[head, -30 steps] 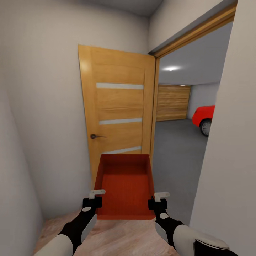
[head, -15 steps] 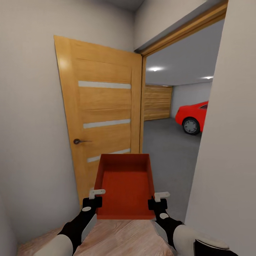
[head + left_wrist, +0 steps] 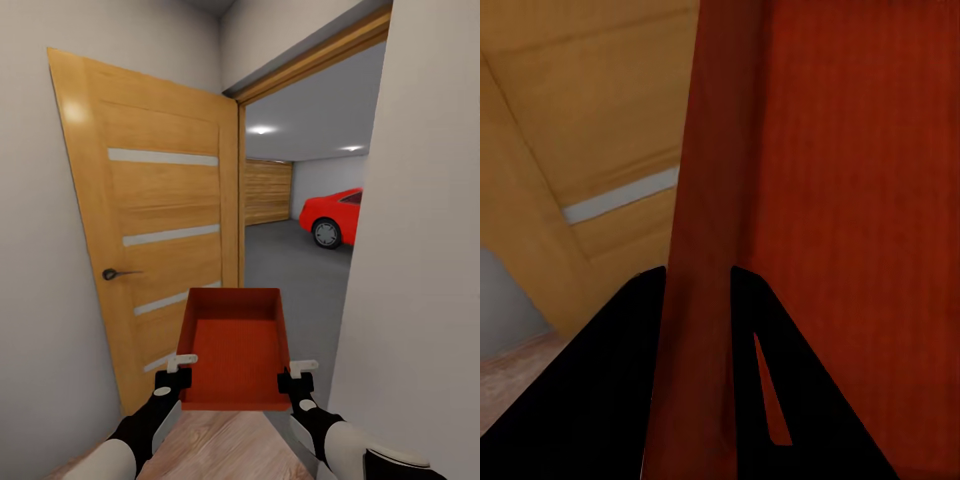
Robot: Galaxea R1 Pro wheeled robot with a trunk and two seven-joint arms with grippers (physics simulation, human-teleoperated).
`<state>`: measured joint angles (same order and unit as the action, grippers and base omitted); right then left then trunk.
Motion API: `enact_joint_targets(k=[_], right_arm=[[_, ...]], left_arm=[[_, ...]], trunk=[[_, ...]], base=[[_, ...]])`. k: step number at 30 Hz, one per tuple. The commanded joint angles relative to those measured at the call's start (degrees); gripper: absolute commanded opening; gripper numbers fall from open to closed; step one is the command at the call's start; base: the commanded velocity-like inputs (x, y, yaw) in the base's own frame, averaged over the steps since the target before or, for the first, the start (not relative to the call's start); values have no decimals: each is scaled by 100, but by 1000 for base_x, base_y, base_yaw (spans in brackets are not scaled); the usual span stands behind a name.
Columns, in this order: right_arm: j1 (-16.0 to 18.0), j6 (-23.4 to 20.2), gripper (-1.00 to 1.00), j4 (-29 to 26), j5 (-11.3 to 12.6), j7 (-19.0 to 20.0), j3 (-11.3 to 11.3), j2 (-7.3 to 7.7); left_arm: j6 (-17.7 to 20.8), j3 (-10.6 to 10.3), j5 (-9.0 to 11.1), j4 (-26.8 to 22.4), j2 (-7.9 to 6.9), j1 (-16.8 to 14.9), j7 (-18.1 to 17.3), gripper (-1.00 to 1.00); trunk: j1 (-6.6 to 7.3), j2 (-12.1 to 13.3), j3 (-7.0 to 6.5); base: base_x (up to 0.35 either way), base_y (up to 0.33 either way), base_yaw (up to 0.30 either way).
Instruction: Move the two storage containers from the living room to the garage. In the garage, place one container on the floor and stack the other container on top of it (either order is fine).
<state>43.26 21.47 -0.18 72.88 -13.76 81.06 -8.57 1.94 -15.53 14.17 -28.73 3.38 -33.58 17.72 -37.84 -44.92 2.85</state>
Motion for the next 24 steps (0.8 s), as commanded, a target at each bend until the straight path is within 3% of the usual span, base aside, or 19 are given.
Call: enact_joint_targets(k=[1,24], right_arm=[[7,41,-100,-8,-46,-30,-90,5],[7,41,-100,-14,-46,-30,-96,5]], left_arm=[[26,305,244,-4,-13,-5,65,-100],[26,299,253,-1,-13,-2,58,-100]], trunk=[[-4,-8,9],[-4,-8,9]], base=[[219,230,-282],[223,234,-284]])
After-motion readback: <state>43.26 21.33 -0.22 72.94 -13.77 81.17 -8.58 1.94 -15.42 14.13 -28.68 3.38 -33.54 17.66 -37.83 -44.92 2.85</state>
